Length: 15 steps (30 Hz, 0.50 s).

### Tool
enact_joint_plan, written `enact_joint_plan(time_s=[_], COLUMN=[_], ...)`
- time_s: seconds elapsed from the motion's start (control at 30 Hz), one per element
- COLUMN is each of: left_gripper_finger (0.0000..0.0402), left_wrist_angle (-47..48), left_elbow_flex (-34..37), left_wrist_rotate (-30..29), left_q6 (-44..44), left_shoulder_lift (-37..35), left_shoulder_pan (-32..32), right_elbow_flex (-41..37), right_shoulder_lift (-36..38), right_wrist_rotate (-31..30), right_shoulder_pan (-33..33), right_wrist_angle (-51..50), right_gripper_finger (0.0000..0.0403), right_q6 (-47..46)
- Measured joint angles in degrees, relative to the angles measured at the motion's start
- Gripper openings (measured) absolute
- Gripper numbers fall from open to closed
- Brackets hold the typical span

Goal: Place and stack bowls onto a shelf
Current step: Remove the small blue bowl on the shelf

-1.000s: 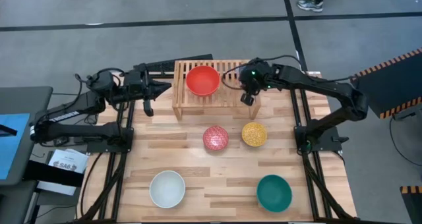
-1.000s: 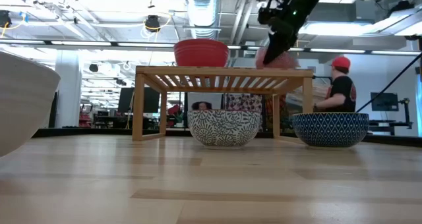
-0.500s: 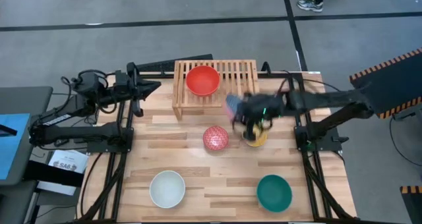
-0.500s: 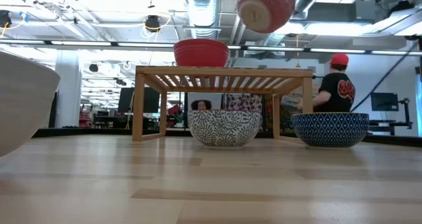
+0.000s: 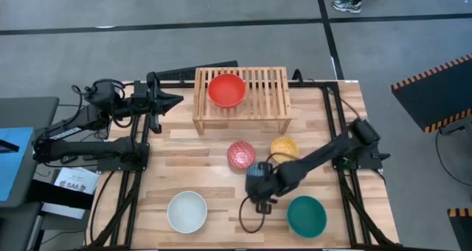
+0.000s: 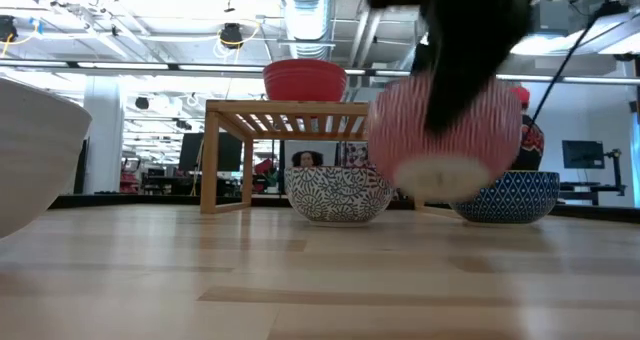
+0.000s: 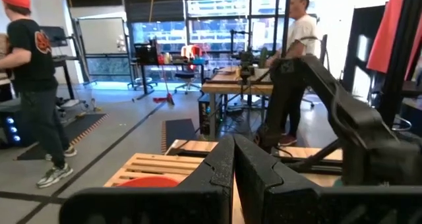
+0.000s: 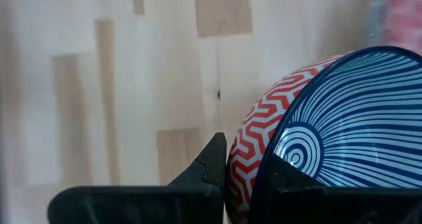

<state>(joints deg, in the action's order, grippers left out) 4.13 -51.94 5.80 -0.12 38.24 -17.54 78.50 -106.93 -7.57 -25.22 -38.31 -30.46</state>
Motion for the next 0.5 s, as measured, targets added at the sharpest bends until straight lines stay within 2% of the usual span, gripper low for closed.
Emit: enact_joint_plan(time_s=[0.2, 0.5], left_gripper_finger=[0.0, 0.0], left_wrist_angle=[0.0, -0.1], left_elbow_flex=[0.0, 0.0], left_wrist_rotate=[-0.2, -0.3], left_q6=[-0.1, -1.2], left_shoulder_lift=[0.0, 0.0], left_shoulder_pan=[0.0, 0.0], right_elbow_flex=[2.5, 2.5], right_shoulder_lift=[-7.0, -8.3], right_wrist_rotate=[-2.8, -5.1], right_shoulder_pan=[-1.9, -2.7], right_wrist_angle=[0.8, 1.4], right_gripper_finger=[0.005, 0.005], right_q6=[0.5, 0.9])
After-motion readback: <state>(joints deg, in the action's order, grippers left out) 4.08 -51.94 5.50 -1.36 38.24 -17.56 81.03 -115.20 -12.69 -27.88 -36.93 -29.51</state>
